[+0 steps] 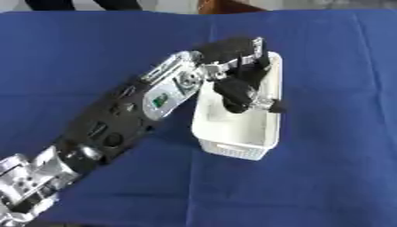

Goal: Pick up objects on the table and place them in the box.

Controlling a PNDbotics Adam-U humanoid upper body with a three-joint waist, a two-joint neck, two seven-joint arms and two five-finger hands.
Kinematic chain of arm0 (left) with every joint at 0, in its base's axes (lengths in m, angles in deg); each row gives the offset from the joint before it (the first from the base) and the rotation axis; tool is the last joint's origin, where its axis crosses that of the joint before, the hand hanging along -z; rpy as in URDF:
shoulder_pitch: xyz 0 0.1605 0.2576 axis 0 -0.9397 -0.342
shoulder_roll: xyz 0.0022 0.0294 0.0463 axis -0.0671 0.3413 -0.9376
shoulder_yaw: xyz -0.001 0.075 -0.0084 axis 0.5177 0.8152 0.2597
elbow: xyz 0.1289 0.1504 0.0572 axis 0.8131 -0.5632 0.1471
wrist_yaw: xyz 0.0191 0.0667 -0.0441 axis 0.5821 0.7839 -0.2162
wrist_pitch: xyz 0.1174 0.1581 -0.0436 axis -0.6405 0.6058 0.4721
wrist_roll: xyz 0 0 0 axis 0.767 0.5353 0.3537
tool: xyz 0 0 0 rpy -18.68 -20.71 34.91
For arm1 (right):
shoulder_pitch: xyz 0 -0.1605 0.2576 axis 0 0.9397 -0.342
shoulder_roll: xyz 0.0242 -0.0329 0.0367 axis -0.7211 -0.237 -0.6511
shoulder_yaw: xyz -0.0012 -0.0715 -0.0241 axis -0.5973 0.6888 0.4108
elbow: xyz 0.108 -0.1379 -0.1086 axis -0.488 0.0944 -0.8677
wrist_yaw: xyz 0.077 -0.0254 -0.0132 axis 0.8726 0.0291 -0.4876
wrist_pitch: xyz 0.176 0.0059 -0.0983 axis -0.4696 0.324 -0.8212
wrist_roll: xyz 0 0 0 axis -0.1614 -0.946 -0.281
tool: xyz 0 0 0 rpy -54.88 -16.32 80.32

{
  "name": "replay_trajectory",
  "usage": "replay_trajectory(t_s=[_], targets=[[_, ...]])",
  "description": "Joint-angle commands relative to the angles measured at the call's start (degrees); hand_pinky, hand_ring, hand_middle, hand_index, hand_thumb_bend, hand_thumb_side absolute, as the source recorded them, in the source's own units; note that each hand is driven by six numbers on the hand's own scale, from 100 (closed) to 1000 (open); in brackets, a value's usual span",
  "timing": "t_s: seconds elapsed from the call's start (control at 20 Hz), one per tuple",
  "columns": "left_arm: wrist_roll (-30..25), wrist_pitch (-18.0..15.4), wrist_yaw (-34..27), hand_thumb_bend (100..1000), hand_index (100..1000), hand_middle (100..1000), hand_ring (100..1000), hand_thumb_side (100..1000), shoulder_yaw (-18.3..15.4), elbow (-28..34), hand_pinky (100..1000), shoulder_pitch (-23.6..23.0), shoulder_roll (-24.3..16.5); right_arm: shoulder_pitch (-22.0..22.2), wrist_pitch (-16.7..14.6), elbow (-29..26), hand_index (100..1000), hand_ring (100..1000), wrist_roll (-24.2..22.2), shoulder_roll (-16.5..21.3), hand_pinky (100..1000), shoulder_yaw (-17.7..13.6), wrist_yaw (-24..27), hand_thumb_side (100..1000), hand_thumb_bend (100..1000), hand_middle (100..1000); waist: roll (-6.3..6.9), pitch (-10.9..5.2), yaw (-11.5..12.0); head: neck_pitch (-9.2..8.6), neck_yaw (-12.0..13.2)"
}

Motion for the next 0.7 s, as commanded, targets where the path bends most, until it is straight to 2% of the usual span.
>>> replay_trajectory(t_s=[0.05, 0.25, 0.7], targets=[[-3.34, -2.38, 1.11, 793, 928, 912, 894, 962, -0.40, 0.18, 831, 0.74, -0.03, -0.67, -0.08, -0.95, 941, 709, 0.04, 0.61, 603, -0.36, 0.18, 796, 100, 813, -0.33, -0.68, 0.04, -0.03, 0.41], [-4.95, -3.39, 0.58, 802, 938, 923, 904, 976, -0.73, 0.20, 854, 0.57, -0.06, -0.67, -0.08, -0.95, 941, 709, 0.09, 0.66, 603, -0.41, 0.16, 797, 100, 813, -0.37, -0.69, 0.16, -0.03, 0.36], [-5.16, -3.43, -0.53, 799, 939, 914, 901, 974, -0.91, 0.73, 874, 0.37, -0.06, -0.67, -0.07, -0.92, 941, 709, 0.18, 0.60, 603, -0.48, 0.14, 797, 100, 813, -0.52, -0.62, 0.40, -0.03, 0.36]])
